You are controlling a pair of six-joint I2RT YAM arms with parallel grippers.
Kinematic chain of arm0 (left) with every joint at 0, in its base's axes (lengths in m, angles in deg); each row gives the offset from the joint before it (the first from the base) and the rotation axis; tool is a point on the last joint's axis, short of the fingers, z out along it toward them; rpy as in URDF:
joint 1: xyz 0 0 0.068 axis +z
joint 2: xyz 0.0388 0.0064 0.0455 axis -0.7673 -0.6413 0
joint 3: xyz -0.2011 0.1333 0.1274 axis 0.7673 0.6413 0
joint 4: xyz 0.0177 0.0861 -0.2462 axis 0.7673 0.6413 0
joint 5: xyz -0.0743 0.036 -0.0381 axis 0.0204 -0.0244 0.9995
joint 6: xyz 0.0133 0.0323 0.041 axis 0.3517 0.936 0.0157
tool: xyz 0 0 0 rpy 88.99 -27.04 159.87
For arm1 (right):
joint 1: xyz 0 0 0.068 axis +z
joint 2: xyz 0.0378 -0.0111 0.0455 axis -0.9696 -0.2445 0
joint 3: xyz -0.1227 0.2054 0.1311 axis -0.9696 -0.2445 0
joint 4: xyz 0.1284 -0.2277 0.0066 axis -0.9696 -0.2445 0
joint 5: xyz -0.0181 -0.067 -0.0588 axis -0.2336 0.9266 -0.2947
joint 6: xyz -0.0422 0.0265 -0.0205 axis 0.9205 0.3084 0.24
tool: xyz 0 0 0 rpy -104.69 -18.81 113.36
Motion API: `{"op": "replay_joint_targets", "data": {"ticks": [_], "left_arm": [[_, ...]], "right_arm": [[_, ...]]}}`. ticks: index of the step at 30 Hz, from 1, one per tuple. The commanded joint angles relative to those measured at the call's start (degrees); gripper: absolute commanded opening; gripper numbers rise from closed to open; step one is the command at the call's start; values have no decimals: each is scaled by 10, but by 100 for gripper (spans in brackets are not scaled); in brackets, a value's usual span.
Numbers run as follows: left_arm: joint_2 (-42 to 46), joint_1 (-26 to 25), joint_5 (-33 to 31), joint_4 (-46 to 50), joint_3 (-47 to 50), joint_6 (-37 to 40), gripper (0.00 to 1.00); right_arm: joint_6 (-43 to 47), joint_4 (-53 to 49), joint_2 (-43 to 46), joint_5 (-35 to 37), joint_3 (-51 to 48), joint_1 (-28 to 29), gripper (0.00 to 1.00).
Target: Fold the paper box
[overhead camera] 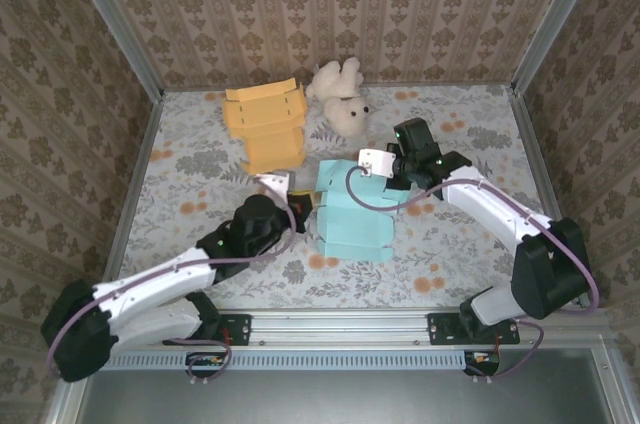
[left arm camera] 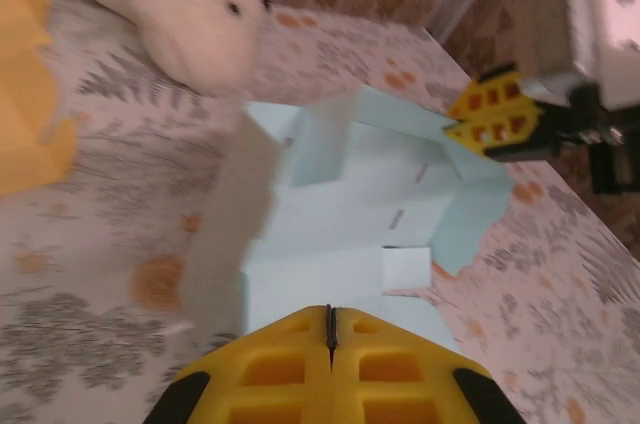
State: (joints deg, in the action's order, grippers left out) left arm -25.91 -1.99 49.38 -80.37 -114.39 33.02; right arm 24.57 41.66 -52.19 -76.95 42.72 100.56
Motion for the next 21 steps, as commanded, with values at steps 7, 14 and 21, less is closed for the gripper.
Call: {"op": "replay_joint_targets", "data": {"ticks": [7,14,21], "left_arm": [[2,63,-60,-36,79,39,2],[-3,78,-68,-96,115,98,2],[-48,100,-28,-170,140,112,2]], "right_arm": [[121,262,42,109,-101,76,0],[174,310,3,130,-136,95,0],[224,409,-46,164,-180,104,0]]}}
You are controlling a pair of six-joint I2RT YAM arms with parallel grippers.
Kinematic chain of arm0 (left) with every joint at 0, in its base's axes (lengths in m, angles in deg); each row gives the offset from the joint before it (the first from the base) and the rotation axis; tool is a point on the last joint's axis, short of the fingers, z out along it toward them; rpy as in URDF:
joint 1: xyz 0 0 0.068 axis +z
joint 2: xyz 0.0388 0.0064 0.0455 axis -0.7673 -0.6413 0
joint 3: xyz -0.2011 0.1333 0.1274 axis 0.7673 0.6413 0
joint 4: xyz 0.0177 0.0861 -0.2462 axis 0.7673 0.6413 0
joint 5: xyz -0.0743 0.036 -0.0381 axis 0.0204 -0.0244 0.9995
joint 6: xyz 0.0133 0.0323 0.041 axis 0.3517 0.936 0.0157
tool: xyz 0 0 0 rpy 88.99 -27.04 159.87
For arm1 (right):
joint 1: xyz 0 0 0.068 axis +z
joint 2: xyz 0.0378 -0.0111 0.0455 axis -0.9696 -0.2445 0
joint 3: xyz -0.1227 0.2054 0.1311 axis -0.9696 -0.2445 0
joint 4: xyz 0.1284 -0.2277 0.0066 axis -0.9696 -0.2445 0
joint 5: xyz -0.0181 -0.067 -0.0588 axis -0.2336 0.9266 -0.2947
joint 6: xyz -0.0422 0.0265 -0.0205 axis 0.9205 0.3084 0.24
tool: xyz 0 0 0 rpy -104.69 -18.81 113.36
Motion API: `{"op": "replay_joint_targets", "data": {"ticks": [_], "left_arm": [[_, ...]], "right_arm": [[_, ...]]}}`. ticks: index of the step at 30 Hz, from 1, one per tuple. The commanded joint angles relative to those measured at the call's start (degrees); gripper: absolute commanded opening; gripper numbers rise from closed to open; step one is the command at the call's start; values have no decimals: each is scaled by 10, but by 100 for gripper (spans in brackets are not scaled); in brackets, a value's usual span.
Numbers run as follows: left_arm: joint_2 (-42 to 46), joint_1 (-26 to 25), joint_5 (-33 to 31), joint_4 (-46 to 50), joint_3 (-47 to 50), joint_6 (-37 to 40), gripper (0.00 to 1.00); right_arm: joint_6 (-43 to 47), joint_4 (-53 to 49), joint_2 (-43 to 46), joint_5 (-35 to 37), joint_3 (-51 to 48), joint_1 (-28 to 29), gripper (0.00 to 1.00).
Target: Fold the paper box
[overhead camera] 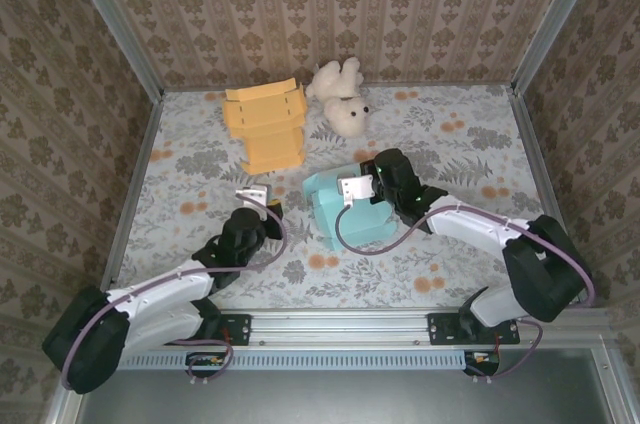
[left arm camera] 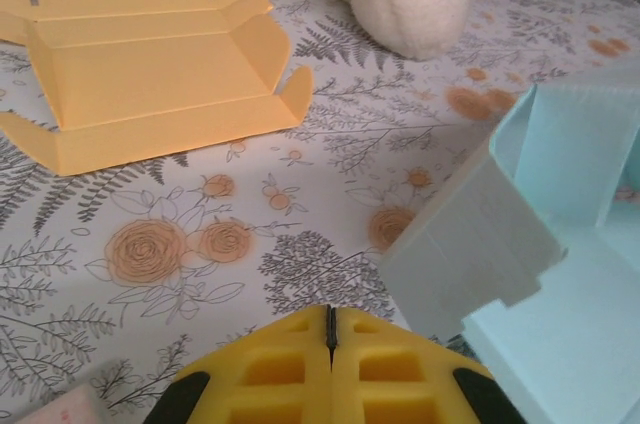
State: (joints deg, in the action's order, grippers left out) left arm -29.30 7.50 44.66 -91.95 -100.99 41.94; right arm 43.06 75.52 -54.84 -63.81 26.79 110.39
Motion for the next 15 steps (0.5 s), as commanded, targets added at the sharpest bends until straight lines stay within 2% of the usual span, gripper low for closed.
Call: {"op": "replay_joint_targets", "data": {"ticks": [1,8,15], "left_arm": [[-27,7,29,-68,6,27,3],[-128,10,122,-161,-10,59,12],[-220,26,161,-221,-34,66,15]], "right_arm": [[46,91,-27,37,-27,6,0],[56,137,-42,41,-49,6,0],[73,153,-51,40,-59,6,0]]}}
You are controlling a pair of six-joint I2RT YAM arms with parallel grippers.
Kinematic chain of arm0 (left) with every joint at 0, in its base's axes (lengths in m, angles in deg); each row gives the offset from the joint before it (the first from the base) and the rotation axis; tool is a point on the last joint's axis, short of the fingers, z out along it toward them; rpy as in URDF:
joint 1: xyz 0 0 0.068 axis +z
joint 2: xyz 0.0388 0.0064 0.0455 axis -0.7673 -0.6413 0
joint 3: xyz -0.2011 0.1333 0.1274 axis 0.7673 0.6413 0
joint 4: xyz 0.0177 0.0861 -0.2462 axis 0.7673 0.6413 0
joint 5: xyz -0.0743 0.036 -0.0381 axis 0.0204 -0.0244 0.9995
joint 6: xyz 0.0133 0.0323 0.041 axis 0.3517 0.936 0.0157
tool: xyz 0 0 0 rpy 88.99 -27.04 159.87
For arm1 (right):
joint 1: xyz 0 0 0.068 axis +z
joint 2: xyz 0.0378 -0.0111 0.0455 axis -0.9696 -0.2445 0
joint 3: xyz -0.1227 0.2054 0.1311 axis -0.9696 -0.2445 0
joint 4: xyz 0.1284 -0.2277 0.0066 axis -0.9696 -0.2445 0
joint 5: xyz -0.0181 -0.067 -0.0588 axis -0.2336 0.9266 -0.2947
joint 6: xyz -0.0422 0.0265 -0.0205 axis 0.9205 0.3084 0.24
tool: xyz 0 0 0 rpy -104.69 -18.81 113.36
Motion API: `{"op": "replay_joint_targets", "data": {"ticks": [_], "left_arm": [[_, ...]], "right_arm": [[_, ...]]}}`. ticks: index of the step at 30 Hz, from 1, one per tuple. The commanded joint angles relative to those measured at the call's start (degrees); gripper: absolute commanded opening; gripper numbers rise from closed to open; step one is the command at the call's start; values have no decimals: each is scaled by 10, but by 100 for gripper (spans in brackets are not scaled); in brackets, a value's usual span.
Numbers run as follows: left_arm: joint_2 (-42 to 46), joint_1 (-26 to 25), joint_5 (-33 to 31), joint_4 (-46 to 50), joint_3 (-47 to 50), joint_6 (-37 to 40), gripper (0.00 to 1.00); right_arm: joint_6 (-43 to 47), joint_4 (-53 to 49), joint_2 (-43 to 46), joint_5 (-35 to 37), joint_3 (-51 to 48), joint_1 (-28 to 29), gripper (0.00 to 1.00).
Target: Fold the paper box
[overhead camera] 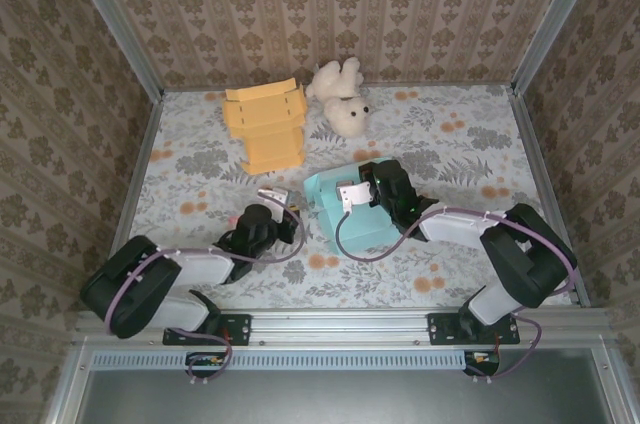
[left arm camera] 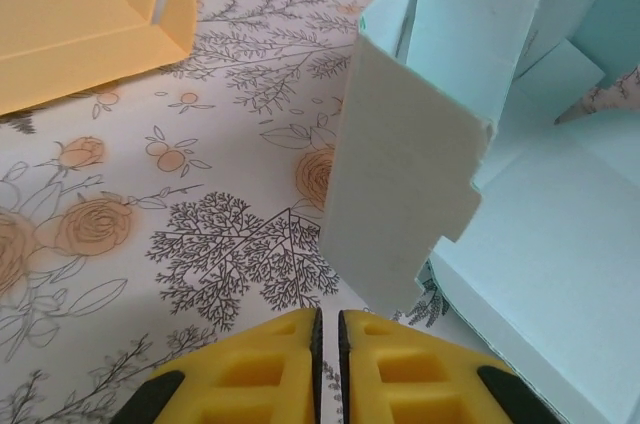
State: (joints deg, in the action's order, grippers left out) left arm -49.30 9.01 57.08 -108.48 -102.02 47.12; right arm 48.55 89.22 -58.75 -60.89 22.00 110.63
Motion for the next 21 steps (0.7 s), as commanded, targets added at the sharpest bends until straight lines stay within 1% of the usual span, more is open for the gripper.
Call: {"op": "replay_joint_targets", "data": {"ticks": [1,5,10,21], "left_arm": [[-31,15,48,-64,-27,14,16],[-60,18,75,-100,-28,10,19],[-81,18,92,-115,-35,15,21],[-98,29,88,-119,-49,23,21]], "right_arm": [[20,19,-14,11,-13,3,0],[21,25,-22,13,-15,2,0],[24,31,-35,14,-13,1,0],[20,16,-30,10,-12,1,0]]}}
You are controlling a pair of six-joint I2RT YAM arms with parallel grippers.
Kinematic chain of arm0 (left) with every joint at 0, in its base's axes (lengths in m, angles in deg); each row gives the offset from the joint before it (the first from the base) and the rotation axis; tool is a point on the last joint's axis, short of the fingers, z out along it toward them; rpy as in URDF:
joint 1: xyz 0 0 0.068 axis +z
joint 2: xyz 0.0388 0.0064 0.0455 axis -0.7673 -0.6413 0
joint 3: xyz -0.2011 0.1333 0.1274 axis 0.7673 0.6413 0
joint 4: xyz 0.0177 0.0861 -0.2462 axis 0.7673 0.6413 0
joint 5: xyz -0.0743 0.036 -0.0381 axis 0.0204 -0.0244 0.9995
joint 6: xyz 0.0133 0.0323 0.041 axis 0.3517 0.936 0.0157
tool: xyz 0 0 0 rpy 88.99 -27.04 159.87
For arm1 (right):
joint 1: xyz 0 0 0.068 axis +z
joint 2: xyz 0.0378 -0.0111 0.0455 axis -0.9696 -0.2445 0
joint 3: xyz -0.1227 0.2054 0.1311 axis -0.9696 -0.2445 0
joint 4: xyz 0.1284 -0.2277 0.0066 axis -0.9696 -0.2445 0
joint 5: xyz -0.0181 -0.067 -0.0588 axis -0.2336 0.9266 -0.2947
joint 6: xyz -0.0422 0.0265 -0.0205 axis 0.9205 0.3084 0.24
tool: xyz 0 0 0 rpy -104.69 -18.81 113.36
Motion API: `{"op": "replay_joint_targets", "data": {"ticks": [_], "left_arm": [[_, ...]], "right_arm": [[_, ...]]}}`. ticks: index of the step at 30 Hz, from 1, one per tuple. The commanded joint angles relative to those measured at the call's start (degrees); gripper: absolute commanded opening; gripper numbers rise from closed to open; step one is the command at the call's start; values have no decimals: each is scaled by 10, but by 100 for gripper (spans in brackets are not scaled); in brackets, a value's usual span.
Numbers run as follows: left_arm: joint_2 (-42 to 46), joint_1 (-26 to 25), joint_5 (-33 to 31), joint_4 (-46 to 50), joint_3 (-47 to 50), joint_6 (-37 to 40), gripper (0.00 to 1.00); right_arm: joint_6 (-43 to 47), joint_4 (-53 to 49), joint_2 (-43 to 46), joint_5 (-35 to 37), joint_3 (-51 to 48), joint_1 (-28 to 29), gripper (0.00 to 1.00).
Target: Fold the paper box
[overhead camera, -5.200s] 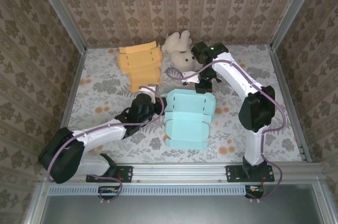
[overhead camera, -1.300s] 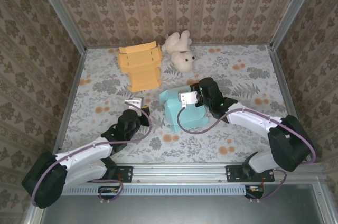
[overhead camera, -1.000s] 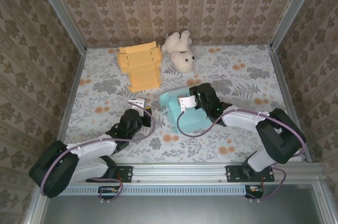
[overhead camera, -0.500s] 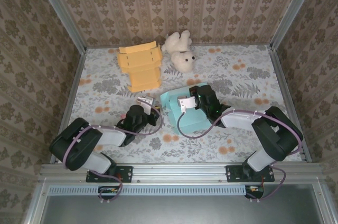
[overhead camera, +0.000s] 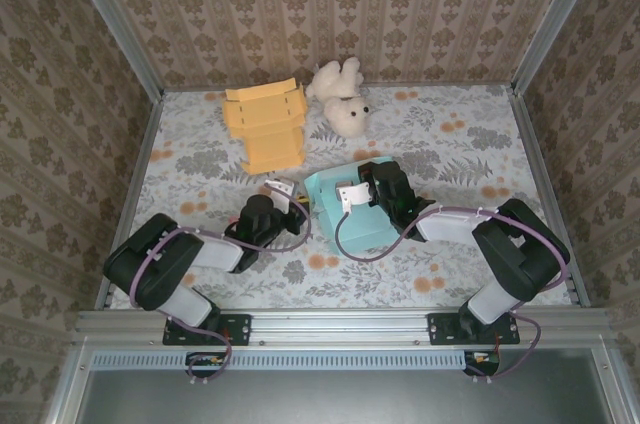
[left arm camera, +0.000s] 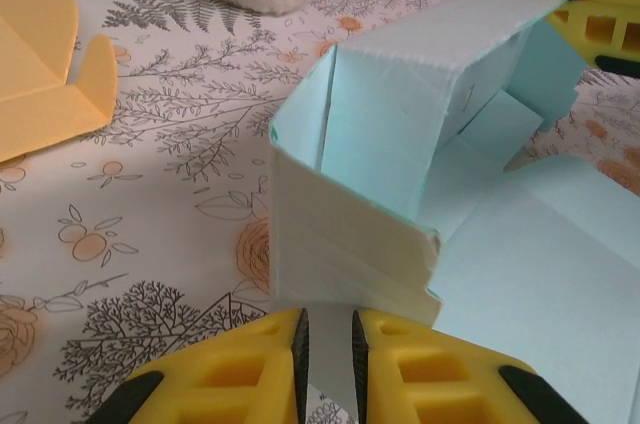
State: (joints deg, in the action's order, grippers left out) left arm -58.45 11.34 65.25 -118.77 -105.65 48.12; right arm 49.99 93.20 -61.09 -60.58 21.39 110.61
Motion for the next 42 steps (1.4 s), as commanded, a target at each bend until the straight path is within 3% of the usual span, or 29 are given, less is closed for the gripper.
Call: {"op": "replay_joint_targets", "data": {"ticks": [1,12,29,36,42], "left_arm": [[-8,6,6,-19,-14,12,21],[-48,8,48,-43,-42,3,28],[-140,8,99,-203,-52,-67,23],[-153,3,63,-196,-67,-75,19],[-151,-15,36,-180,-79,-64,22]], "right_arm": [[5,-25,-7,7,-5,0,0],[-2,-38,-6,6,-2,1,0],[0,-39,-12,7,-4,1,0],[2,-39,-10,5,-4,1,0],[2,-39,-13,5,-5,3,0]]}}
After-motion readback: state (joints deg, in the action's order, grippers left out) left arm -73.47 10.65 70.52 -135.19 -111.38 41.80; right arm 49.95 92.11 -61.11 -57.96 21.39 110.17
